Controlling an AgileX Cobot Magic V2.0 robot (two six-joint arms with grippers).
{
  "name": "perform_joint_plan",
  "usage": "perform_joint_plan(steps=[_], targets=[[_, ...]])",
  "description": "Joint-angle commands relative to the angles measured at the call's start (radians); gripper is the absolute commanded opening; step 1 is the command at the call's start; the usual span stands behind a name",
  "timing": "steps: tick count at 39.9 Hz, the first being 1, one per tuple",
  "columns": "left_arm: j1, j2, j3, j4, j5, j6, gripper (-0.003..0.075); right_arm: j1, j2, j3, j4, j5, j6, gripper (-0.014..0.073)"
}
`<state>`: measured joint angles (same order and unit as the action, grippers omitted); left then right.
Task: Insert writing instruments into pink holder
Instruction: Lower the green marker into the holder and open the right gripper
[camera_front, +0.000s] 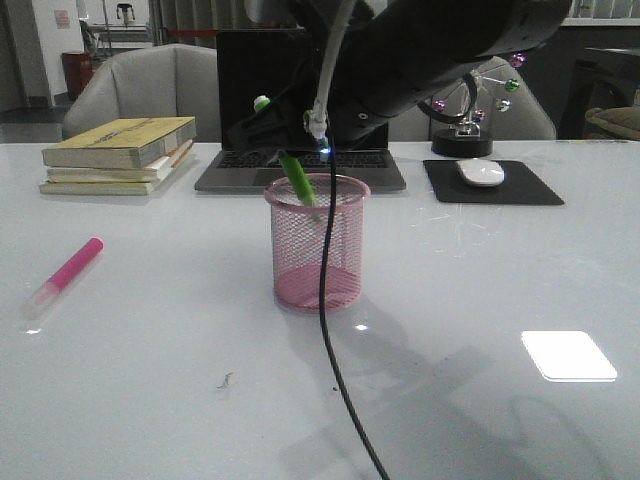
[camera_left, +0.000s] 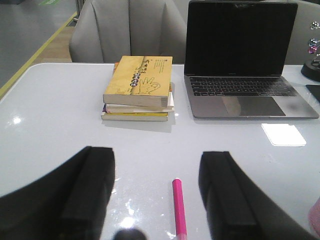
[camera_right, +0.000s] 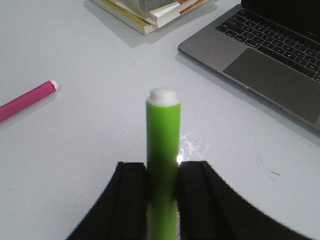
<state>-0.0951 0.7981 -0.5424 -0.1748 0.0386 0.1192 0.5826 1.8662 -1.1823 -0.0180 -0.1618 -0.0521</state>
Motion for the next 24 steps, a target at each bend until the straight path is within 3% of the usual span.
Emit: perform_joint_plan(steps=[1, 9, 16, 24], targets=[[-0.008, -0.003, -0.037, -0.007, -0.078, -0.010, 0.0447, 0.002, -0.054, -0.029, -0.002, -0.065, -0.008, 0.0376], [-0.008, -0.003, -0.037, -0.007, -0.078, -0.010, 0.0447, 0.002, -0.081, -0.029, 0.001, -0.021, -0.008, 0.0402], [-0.008, -0.003, -0.037, -0.005, -0.078, -0.010, 0.0447, -0.038, -0.208, -0.029, 0.002, 0.198, -0.008, 0.0402], [-0.008, -0.003, -0.037, -0.005, -0.078, -0.009, 0.0447, -0.173, -0.369, -0.019, 0.035, 0.404, 0.008, 0.0402]])
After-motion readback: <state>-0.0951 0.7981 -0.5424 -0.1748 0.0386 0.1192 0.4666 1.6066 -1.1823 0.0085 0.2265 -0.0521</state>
